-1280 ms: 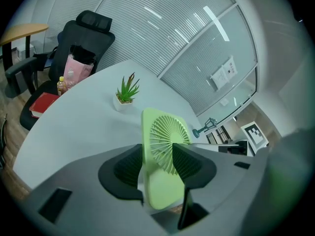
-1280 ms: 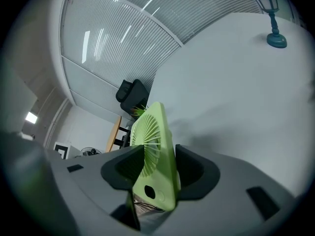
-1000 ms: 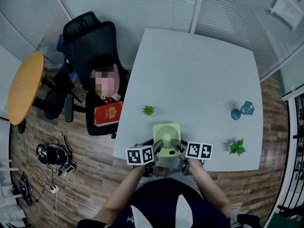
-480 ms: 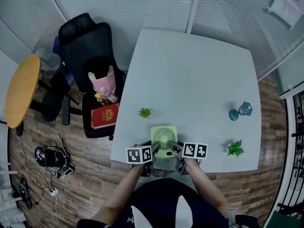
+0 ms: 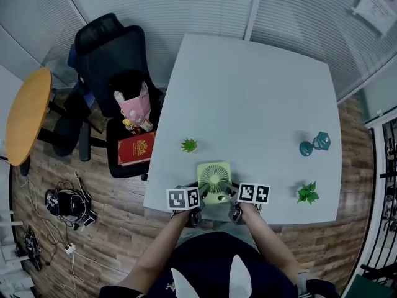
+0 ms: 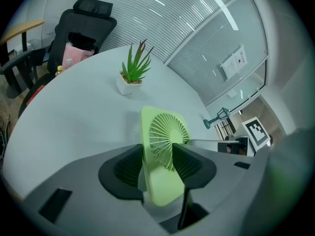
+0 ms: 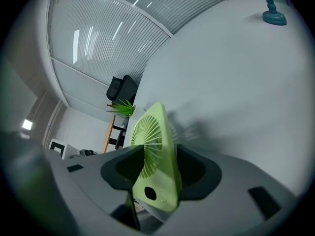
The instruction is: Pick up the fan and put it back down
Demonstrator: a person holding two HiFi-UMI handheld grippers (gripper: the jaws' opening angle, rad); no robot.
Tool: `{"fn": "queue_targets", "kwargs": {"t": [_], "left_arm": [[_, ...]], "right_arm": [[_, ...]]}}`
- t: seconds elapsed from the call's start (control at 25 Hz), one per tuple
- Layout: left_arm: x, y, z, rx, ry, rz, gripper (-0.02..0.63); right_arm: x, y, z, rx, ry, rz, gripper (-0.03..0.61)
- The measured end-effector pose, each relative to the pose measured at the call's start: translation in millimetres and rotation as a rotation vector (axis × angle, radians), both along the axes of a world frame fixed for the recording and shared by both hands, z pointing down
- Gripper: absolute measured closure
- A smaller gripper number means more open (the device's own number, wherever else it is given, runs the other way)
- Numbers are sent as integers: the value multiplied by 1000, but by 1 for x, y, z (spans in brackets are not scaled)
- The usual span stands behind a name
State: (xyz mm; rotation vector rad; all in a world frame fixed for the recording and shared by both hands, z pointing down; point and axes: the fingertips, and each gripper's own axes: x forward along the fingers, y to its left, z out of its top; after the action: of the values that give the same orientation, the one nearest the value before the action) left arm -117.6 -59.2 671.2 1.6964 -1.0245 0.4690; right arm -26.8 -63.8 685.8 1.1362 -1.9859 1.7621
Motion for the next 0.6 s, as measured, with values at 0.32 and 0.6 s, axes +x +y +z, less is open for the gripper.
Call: {"fn": "queue_targets", "kwargs": {"t": [0.32,0.6], "left_arm": [[-1,-1,8,-15,-9,2,411],[1,2,11,-22,-15,8,411]], "right_arm": [[0,-1,8,1,19,3,371],[2,0,12,9,25,10,365]]}}
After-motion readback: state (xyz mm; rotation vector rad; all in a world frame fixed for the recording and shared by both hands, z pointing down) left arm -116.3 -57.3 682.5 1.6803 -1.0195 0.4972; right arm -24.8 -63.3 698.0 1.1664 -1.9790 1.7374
